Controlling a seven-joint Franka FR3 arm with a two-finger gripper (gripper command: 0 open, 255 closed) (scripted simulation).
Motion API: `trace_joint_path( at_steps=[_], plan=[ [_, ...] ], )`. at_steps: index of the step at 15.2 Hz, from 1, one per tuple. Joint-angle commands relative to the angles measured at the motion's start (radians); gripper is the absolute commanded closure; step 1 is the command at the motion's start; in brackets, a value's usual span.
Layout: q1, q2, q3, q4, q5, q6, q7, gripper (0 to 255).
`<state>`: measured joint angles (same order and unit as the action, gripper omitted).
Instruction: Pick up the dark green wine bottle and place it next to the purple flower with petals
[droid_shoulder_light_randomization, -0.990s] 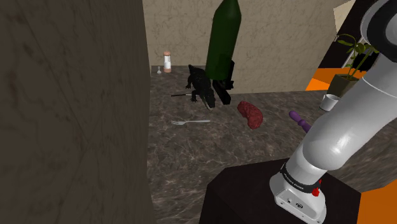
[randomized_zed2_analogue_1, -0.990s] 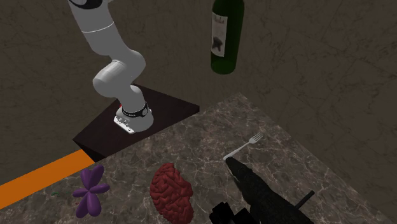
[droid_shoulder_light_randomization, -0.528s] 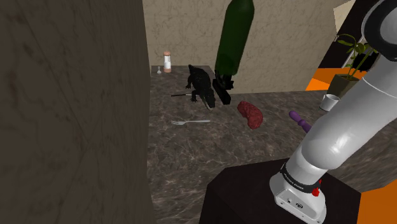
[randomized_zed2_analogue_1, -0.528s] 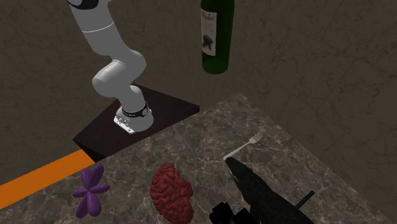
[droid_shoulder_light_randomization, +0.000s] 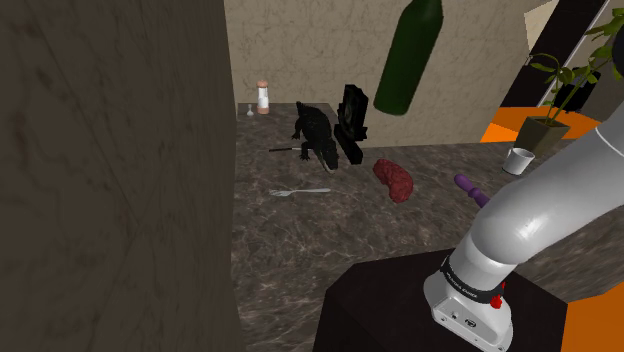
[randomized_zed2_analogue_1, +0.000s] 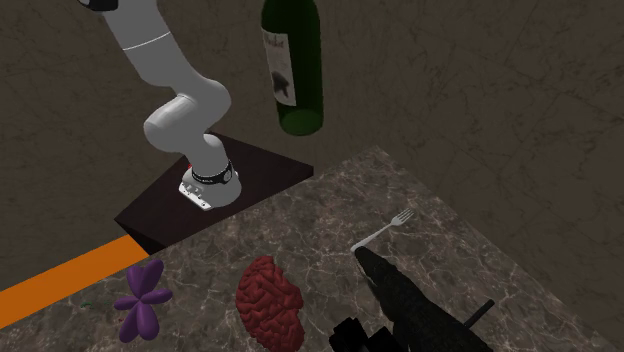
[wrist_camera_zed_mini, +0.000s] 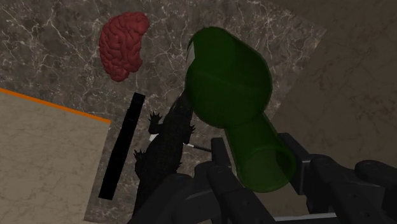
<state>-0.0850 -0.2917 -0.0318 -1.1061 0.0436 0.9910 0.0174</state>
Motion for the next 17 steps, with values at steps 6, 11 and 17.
trace_joint_path(
  at_steps=[6, 11, 17],
  plan=[
    [-0.041, -0.062, -0.155, -0.041, -0.026, -0.027, -0.208, 255],
    [-0.062, -0.062, -0.275, -0.015, -0.049, -0.056, -0.36, 255],
    [-0.081, -0.005, -0.458, 0.079, -0.055, -0.098, -0.567, 255]
  ],
)
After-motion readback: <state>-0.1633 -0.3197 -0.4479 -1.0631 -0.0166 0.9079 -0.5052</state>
